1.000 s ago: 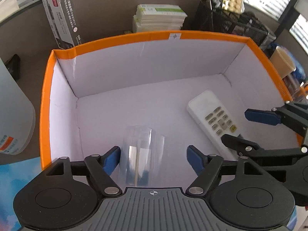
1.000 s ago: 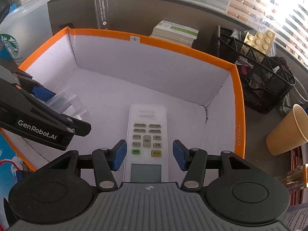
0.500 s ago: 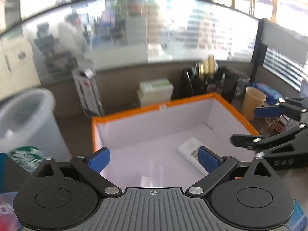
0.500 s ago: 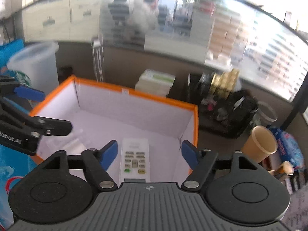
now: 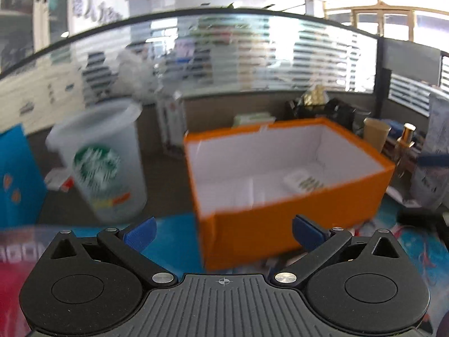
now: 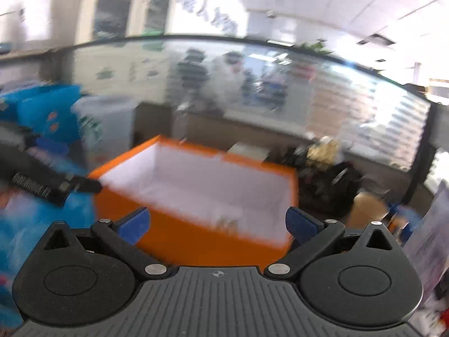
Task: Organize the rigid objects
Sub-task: 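Move both open tools back toward the cluttered items beside the box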
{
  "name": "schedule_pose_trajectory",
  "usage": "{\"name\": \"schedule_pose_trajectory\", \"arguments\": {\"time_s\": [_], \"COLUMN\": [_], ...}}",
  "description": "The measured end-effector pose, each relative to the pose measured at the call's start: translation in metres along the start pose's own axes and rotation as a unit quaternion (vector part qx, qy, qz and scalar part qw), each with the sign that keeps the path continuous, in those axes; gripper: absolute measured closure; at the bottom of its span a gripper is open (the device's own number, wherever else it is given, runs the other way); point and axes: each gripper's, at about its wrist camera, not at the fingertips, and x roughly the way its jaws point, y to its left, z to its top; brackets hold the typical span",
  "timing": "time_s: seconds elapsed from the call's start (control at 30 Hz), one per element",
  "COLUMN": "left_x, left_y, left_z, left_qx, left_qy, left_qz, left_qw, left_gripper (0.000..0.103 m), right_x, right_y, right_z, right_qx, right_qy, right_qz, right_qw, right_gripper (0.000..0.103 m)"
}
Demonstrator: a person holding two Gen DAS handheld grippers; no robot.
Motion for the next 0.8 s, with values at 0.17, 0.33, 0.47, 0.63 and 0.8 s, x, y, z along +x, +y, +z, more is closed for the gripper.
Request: {"name": "schedule_pose_trajectory", "arguments": {"time_s": [0.17, 0.33, 0.47, 0.63, 0.8], "left_x": [0.011, 0.022, 0.028, 0.037, 0.044], "left_y": [0.012, 0.024, 0.029, 0.031, 0.041], "left_z": [-0.026, -0.044, -0.050, -0.055, -0.061], "left_qx": [-0.034, -0.061, -0.070, -0.076, -0.084], "left_qy": [0.043, 0.081, 0.092, 0.106, 0.121], "left_qz": [0.002, 0.004, 0.007, -0.002, 0.014], "left_qw": [0.9985, 0.9948, 0.9933, 0.9914, 0.9889], "left_gripper": [0.000, 0.000, 0.000, 0.000, 0.000], "right_x": [0.015, 0.036, 0.044, 0.067, 0.068], "right_y": [0.020, 0.039, 0.043, 0.049, 0.071], "right_z": [-0.035, -0.048, -0.046, -0.041, -0.039], "right_qx": [0.039, 0.037, 0.056, 0.067, 0.054], "right_qy": [0.062, 0.100, 0.104, 0.121, 0.112], "right_qz": [0.135, 0.150, 0.180, 0.170, 0.179], "right_qw": [0.988, 0.983, 0.977, 0.976, 0.976], "right_gripper": [0.000, 0.000, 0.000, 0.000, 0.000]}}
